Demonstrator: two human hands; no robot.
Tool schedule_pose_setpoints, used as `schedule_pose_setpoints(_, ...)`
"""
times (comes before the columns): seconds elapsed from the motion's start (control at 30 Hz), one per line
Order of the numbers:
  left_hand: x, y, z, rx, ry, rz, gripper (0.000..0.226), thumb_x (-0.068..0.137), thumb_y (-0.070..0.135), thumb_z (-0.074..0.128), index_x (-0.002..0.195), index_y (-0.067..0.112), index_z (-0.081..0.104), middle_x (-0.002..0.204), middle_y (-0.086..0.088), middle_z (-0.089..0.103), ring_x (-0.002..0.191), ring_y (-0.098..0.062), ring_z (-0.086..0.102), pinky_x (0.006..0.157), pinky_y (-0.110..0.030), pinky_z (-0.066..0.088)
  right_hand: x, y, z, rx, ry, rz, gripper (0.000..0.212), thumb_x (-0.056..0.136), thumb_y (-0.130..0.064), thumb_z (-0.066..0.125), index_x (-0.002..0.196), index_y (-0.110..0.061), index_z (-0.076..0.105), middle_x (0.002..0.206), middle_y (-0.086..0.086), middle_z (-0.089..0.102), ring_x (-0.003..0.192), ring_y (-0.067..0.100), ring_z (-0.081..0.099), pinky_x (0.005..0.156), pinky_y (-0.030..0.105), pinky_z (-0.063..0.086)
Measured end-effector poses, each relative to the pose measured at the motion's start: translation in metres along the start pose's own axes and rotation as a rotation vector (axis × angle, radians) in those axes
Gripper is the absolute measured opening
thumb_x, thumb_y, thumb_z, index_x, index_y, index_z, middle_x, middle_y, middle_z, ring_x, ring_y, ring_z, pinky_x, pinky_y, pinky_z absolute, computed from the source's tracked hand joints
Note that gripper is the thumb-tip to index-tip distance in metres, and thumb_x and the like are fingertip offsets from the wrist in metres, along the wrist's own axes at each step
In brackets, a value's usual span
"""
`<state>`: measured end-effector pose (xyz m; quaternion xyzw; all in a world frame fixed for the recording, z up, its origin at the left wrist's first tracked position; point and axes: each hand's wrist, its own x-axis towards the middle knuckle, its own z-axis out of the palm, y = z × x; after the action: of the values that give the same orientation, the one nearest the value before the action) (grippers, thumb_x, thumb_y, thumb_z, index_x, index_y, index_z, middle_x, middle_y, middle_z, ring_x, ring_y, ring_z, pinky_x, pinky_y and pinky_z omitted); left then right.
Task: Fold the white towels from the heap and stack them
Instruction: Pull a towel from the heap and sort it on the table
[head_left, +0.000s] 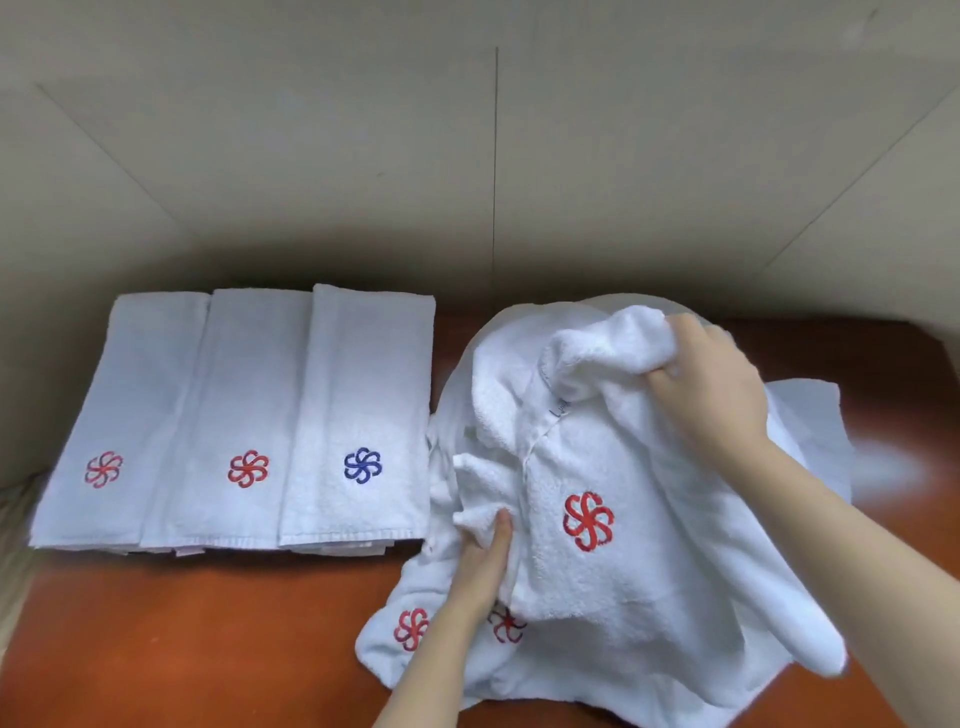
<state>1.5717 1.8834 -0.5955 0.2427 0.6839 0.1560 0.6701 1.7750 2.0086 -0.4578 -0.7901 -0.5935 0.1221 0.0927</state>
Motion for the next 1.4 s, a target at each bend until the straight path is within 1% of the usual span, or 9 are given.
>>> schedule_pose_setpoints(0.17,0.001,0.001,0.016,-0.048,-0.119,-0.066,0.092,0.077,0.074,0.040,0.147,0.015,0.031,0.146,-0.005,0.044,0.133,-0.015,0.043,0.110,-0.027,0.035,0.004,-0.003,0.015,0.042,0.135,-0.033,0.024,0.095,-0.026,0.044,0.108,-0.010,0.057,0.100,0.013,0.055,0.093,0.034,0.049,0.062,0.034,0.030)
schedule_pose_setpoints(0.3,-0.004,-0.001,0.021,0.054,-0.034,-0.052,0.046,0.087,0.062,0.050,0.113,0.025,0.054,0.087,0.018,0.059,0.069,0.015,0.056,0.050,0.003,0.038,-0.006,0.012,0.042,-0.224,0.112,-0.085,0.032,0.097,-0.032,0.044,0.110,-0.011,0.064,0.095,0.015,0.057,0.088,0.037,0.052,0.077,0.041,0.035)
schedule_pose_setpoints(0.47,-0.004,0.006,0.000,0.073,-0.108,-0.022,0.069,0.087,0.053,0.058,0.141,0.014,0.038,0.136,0.000,0.053,0.124,-0.013,0.051,0.100,-0.017,0.038,-0.010,0.013,0.055,-0.263,0.115,-0.068,0.035,0.094,-0.035,0.042,0.108,-0.014,0.067,0.094,0.012,0.059,0.085,0.035,0.054,0.079,0.041,0.039)
schedule_pose_setpoints(0.6,0.003,0.010,-0.018,0.061,-0.016,0.062,0.069,0.080,0.035,0.075,0.136,0.020,0.036,0.130,0.007,0.053,0.112,-0.008,0.056,0.088,-0.021,0.044,-0.018,0.013,0.052,-0.277,0.143,-0.074,0.047,0.090,-0.037,0.031,0.104,-0.011,0.067,0.086,0.013,0.059,0.076,0.035,0.056,0.073,0.042,0.042)
schedule_pose_setpoints(0.8,0.005,0.020,-0.017,0.293,0.038,0.196,0.013,0.092,0.035,0.057,0.102,0.034,0.049,0.097,0.007,0.061,0.088,-0.007,0.060,0.083,-0.035,0.053,-0.014,0.010,0.054,-0.325,0.153,-0.085,0.041,0.092,-0.032,0.032,0.099,-0.007,0.064,0.086,0.014,0.059,0.076,0.034,0.054,0.072,0.041,0.040)
schedule_pose_setpoints(1.07,0.002,-0.008,-0.052,0.681,0.042,0.324,0.031,0.097,0.015,0.046,0.128,0.015,0.051,0.123,-0.004,0.056,0.106,-0.017,0.055,0.085,-0.023,0.040,-0.040,-0.015,0.052,-0.125,0.134,0.049,0.057,0.088,-0.006,0.046,0.143,-0.011,0.033,0.134,0.018,0.042,0.134,0.038,0.027,0.114,0.052,0.004)
schedule_pose_setpoints(1.2,0.005,-0.014,-0.105,0.792,0.332,0.495,0.037,0.092,0.011,0.049,0.130,0.012,0.050,0.129,-0.009,0.046,0.118,-0.026,0.047,0.098,-0.035,0.040,-0.100,-0.073,0.072,0.143,0.297,-0.282,0.050,0.076,0.008,0.052,0.126,0.002,0.052,0.120,0.024,0.053,0.115,0.044,0.050,0.099,0.050,0.039)
schedule_pose_setpoints(1.3,0.019,-0.008,-0.152,0.762,0.653,0.398,0.052,0.091,0.019,0.056,0.139,0.011,0.039,0.140,-0.009,0.038,0.128,-0.028,0.039,0.102,-0.041,0.036,-0.130,-0.119,0.126,0.468,-0.105,-0.228,0.042,0.089,-0.003,0.047,0.130,-0.009,0.048,0.116,0.011,0.057,0.102,0.027,0.057,0.084,0.038,0.048)
schedule_pose_setpoints(1.4,0.039,0.000,-0.201,0.566,0.746,0.222,0.055,0.091,0.030,0.058,0.138,0.007,0.040,0.138,-0.014,0.043,0.125,-0.033,0.043,0.101,-0.041,0.036,-0.136,-0.150,0.194,0.733,-0.564,0.218,0.046,0.097,-0.021,0.044,0.141,-0.013,0.033,0.112,0.004,0.055,0.095,0.017,0.051,0.082,0.025,0.037)
